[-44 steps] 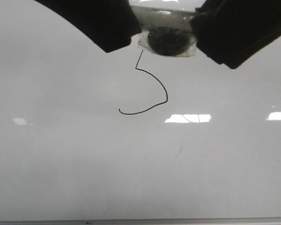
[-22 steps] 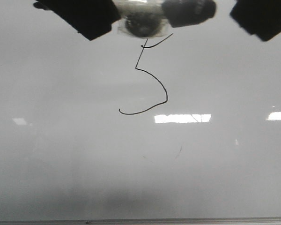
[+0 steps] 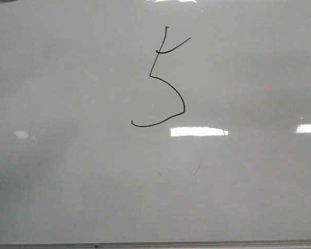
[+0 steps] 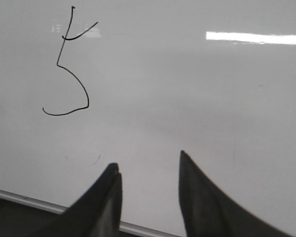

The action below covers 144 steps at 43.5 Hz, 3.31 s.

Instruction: Write number 5 on whiteboard

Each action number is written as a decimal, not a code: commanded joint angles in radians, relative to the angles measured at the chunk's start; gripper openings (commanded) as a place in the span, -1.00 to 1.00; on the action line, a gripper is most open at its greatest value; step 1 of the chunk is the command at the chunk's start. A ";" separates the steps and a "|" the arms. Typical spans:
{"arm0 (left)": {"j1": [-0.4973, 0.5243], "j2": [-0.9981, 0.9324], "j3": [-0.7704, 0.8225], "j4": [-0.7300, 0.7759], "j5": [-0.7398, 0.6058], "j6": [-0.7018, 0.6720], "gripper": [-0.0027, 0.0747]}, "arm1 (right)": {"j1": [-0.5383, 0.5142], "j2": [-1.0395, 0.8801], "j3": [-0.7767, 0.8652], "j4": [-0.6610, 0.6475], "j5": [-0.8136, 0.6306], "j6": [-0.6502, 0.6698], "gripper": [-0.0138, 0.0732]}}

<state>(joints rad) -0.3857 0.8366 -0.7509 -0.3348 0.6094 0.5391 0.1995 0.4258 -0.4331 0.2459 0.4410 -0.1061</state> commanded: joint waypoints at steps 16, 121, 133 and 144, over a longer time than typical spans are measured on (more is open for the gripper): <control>0.301 -0.402 0.311 -0.247 -0.306 -0.011 -0.97 | -0.014 -0.214 0.073 0.009 -0.153 0.007 -0.84; 0.622 0.592 0.195 0.650 -1.106 -0.818 -0.78 | -0.014 -0.214 0.073 0.009 -0.151 0.007 -0.84; 0.628 0.658 0.164 0.657 -1.099 -0.816 -0.34 | -0.014 -0.214 0.073 0.009 -0.151 0.007 -0.84; 0.631 0.650 0.164 0.676 -1.097 -0.816 -0.24 | -0.014 -0.214 0.073 0.009 -0.151 0.007 -0.84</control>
<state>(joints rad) 0.2416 1.5123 -0.5586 0.3476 -0.4287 -0.2754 0.1909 0.2032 -0.3345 0.2459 0.3722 -0.0910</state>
